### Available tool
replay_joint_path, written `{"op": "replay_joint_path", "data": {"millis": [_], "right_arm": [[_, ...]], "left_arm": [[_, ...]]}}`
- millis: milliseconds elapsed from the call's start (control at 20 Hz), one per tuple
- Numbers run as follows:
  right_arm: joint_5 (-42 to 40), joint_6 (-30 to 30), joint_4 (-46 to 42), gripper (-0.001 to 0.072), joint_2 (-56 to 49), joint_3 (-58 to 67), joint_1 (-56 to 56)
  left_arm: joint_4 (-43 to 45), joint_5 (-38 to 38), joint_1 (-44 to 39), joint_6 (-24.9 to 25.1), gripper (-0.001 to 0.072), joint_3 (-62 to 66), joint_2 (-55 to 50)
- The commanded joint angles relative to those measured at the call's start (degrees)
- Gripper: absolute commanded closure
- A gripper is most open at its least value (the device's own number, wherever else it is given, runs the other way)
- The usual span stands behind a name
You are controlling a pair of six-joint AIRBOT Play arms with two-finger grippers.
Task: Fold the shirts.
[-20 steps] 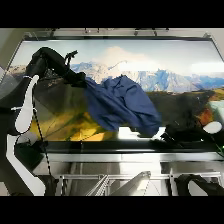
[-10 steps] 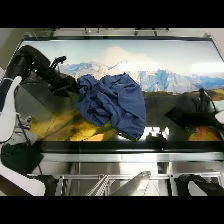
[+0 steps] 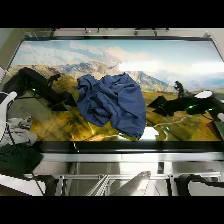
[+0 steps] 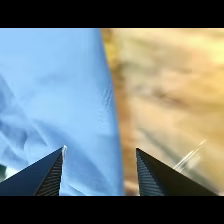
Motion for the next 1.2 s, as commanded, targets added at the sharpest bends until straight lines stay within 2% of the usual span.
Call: {"op": "replay_joint_path", "data": {"millis": [0, 100, 250, 350, 400, 600, 650, 750, 900, 950, 1050, 1100, 1150], "right_arm": [[1.16, -2.54, 3.37, 0.0223, -4.13, 0.79, 5.2], [-0.09, -2.32, 3.41, 0.0223, -4.39, 0.79, 8.94], [-1.64, -1.25, 3.56, 0.0223, -4.39, 0.79, 12.96], [-2.01, -1.25, 3.58, 0.0223, -4.39, 0.79, 14.14], [-2.03, -1.18, 3.63, 0.0223, -4.39, 0.79, 14.34], [-1.95, -1.01, 3.58, 0.0224, -4.39, 0.79, 14.49], [-1.42, -0.74, 3.58, 0.0225, -4.33, 0.79, 14.25], [2.01, -0.59, 3.34, 0.031, -4.15, 0.79, 13.27], [1.18, 4.09, -3.1, 0.0311, -4.33, 0.79, 12.35], [-0.13, 6.05, -5.27, 0.0331, -4.87, 0.72, 12.81], [-0.94, 5.92, -3.91, 0.0619, -6.75, 0.72, 14.49], [-1.49, 4.57, -2.16, 0.0628, -7.43, 0.72, 15.52], [-1.75, 2.51, 0.98, 0.069, -7.85, 0.74, 16.37]], "left_arm": [[-0.07, -6.82, -1.77, 1.38, 0.0039, -2.36, -1.36], [-0.59, -7.96, -3.28, 1.51, 0.0039, -2.25, -2.84], [-7.02, -8.7, -4.22, 4.46, 0.0039, -2.21, -4.7], [-9.84, -9.53, -4.22, 4.66, 0.0042, -1.49, -6.27], [-10.38, -9.25, -4.22, 4.63, 0.0126, -0.57, -7.19], [-10.32, -6.49, -5.55, 4.7, 0.0683, 4.61, -9.51], [-10.34, -6.16, -5.97, 5.22, 0.0682, 5.42, -9.46], [-10.23, -4.35, -6.29, 5.53, 0.0682, 6.99, -9.46], [-10.01, -1.97, -5.99, 5.55, 0.0682, 7.58, -9.49], [-9.97, -1.7, -6.01, 5.57, 0.0682, 7.54, -9.49], [-10.01, -1.73, -6.43, 5.68, 0.0682, 7.54, -9.49], [-10.03, -1.57, -6.8, 5.7, 0.0682, 7.56, -9.49], [-10.32, -1.25, -6.84, 5.75, 0.0682, 7.56, -9.44]]}}
